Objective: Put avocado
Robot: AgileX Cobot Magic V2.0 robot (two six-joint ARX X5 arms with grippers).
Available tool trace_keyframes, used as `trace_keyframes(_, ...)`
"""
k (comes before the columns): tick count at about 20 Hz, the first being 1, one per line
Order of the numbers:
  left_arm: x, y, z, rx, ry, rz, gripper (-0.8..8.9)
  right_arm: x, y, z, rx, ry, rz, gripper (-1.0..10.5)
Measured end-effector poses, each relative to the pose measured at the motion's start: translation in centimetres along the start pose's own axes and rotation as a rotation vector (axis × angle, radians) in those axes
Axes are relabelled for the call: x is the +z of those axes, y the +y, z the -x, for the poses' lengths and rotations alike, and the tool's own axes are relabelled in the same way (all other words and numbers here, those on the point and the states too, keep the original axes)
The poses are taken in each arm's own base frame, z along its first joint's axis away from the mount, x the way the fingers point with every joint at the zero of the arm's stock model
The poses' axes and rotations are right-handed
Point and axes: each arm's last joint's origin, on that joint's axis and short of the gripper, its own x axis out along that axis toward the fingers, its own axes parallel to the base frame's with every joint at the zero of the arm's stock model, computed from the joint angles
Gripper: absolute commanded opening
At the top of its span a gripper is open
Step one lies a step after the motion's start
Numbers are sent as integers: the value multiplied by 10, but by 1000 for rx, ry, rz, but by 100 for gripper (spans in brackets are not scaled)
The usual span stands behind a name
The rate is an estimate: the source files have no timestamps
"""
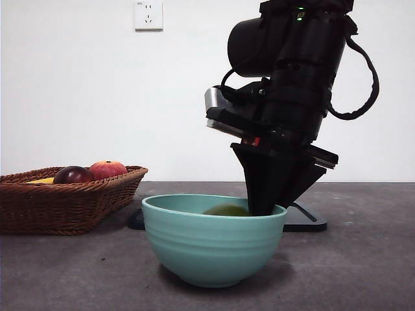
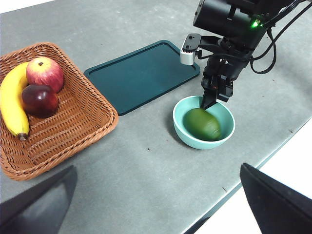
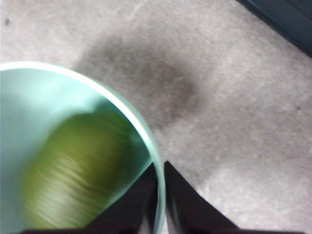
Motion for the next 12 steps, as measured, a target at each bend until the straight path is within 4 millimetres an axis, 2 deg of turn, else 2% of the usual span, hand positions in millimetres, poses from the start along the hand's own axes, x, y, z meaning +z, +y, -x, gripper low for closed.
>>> trace_keyframes(3, 0, 0, 0, 0, 2, 0, 553, 1, -2, 4, -11, 17, -49, 6)
trace_keyframes(6, 0, 0, 0, 0, 0, 0, 553, 8, -7, 18, -83, 9, -107, 6)
trace_keyframes(12, 0, 0, 0, -1, -6, 0, 553, 52, -29, 57, -97, -105, -201, 6)
